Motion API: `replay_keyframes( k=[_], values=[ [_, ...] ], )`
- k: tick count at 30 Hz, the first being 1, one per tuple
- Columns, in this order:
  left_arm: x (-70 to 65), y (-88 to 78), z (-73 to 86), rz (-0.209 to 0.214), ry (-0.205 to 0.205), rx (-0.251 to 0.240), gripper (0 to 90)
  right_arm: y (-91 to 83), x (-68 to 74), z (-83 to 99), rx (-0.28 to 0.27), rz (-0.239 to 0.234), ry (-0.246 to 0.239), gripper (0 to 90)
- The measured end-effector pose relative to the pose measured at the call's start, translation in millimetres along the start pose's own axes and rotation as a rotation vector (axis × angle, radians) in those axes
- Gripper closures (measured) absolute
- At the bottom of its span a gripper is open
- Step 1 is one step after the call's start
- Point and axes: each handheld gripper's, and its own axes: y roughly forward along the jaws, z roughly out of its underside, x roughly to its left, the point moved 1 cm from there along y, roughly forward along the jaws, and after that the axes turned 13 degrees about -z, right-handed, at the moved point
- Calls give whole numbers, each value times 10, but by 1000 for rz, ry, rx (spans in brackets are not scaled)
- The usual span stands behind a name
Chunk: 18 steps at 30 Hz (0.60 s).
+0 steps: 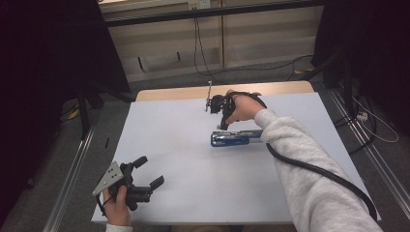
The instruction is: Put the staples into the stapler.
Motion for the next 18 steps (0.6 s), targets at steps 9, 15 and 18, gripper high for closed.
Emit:
replay_keyframes(
  k=[9, 15, 18],
  values=[
    [-1, 4, 2, -1, -2, 1, 16, 71, -2, 2, 2, -8, 6, 786],
    [-1, 5, 3, 1, -4, 1, 16, 94, -11, 20, -4, -12, -1, 786],
    [1, 3, 2, -2, -3, 0, 16, 101, -14, 30, -10, -12, -2, 786]
  ],
)
